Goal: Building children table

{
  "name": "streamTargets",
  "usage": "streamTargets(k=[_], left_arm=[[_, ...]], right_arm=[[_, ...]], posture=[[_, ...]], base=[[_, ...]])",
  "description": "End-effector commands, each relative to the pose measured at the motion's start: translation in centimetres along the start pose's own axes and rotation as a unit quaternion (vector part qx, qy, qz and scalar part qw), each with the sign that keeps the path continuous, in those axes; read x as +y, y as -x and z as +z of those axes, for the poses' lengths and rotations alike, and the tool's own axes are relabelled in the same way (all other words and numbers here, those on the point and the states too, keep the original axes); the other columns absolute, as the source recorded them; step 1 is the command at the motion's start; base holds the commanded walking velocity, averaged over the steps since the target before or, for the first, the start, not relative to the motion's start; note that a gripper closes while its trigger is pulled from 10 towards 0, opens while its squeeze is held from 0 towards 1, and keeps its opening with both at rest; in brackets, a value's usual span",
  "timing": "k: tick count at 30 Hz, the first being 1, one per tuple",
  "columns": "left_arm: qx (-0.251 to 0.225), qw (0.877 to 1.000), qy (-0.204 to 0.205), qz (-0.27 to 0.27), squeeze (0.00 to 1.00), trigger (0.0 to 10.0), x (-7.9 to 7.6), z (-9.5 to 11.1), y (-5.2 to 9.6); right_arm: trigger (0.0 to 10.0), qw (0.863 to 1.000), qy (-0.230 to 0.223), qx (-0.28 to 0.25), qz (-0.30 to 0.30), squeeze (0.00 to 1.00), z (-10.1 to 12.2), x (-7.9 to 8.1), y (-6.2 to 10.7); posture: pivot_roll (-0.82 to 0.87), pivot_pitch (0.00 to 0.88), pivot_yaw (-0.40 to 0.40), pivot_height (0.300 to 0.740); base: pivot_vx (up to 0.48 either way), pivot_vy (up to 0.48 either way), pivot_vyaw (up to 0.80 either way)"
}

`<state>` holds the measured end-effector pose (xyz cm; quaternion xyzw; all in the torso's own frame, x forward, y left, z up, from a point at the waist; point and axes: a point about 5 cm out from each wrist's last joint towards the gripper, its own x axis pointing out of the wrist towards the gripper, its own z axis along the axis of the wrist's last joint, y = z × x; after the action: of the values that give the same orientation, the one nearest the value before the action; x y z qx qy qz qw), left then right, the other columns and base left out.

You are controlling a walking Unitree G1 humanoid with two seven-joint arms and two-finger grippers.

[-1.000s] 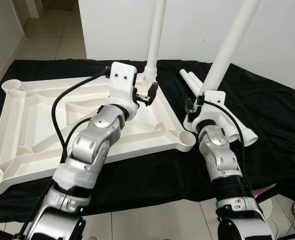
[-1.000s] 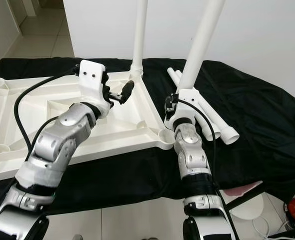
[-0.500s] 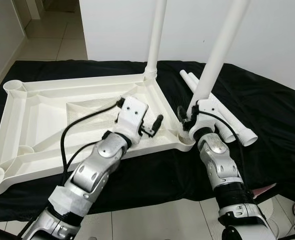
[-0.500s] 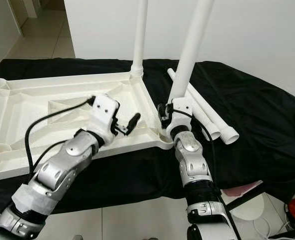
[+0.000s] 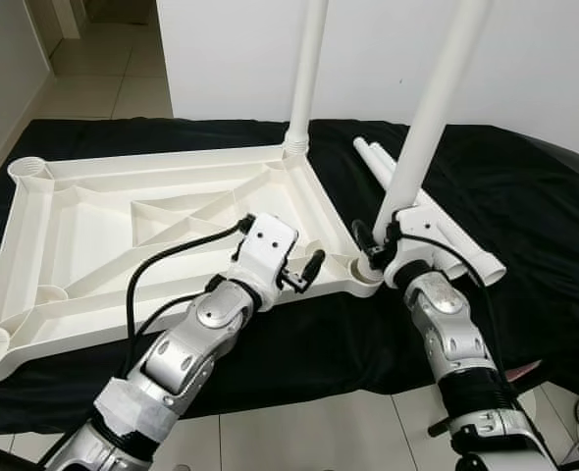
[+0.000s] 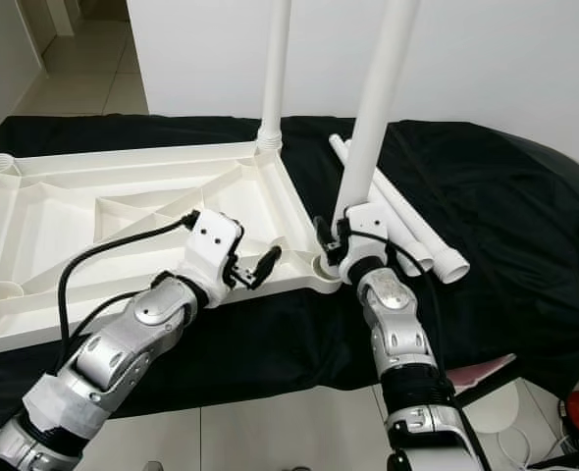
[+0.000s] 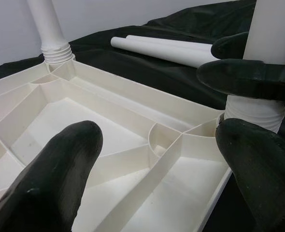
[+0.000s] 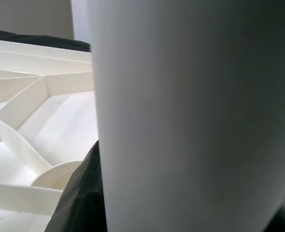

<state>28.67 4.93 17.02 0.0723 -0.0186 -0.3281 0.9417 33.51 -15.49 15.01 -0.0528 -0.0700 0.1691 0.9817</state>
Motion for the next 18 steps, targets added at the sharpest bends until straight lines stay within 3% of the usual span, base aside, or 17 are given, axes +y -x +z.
streamTargets(k=[1,18], left_arm=[[-0.009,0.989,-0.003,-0.149,0.0,10.0,-1.8,0.4,0.2],[-0.017,0.99,-0.001,-0.14,0.0,10.0,-1.6,0.9,0.3]], right_arm=[[10.0,1.0,0.001,0.003,0.008,0.0,-0.5,0.0,0.4],[10.0,0.999,-0.024,-0.01,0.042,0.0,-2.5,0.4,1.1]], posture=[[0.07,0.027,-0.059,0.74],[0.08,0.05,-0.06,0.74]], base=[[0.0,0.0,0.0],[0.0,0.0,0.0]])
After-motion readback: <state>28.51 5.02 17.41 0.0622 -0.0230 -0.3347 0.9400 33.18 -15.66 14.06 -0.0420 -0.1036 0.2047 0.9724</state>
